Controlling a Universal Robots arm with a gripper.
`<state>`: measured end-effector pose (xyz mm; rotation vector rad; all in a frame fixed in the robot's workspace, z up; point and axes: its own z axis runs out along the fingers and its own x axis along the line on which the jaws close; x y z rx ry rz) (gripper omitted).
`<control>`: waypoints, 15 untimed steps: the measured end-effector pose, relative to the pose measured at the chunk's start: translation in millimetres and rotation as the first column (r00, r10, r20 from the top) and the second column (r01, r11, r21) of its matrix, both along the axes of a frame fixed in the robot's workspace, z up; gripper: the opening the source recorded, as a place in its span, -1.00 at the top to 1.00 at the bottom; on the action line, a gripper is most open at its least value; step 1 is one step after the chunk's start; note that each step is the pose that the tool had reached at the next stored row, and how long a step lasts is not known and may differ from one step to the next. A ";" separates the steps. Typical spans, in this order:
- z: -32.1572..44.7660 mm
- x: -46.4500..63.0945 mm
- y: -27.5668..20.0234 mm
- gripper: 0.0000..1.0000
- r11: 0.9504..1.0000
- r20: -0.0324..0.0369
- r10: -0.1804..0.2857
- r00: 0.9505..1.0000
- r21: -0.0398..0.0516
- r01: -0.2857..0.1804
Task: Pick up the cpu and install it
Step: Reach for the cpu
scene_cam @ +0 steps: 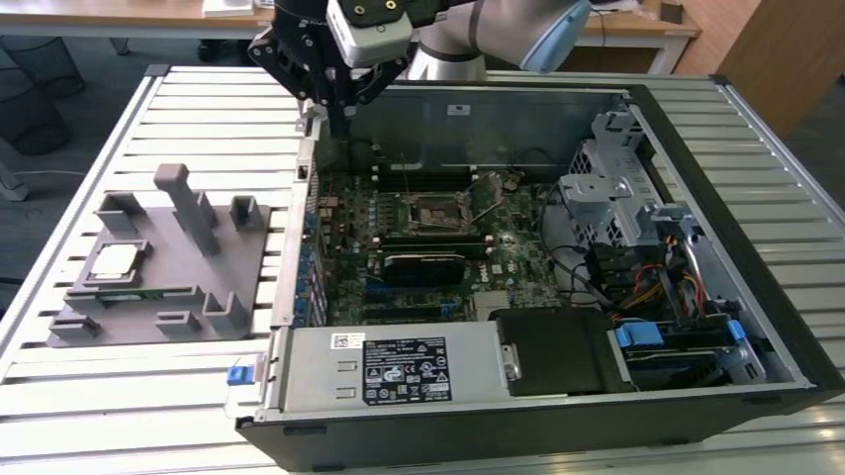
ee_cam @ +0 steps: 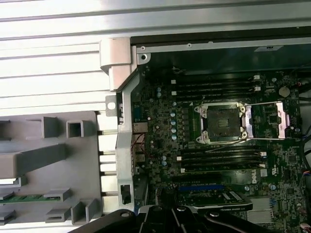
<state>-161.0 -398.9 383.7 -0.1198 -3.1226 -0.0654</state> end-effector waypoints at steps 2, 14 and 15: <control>-0.1 -1.8 0.0 0.79 1.000 0.000 0.000 1.000 0.000 0.000; -1.7 -28.5 0.3 0.79 1.000 0.000 0.000 1.000 0.000 0.000; -1.9 -31.6 0.3 0.79 1.000 0.000 0.000 1.000 0.000 0.000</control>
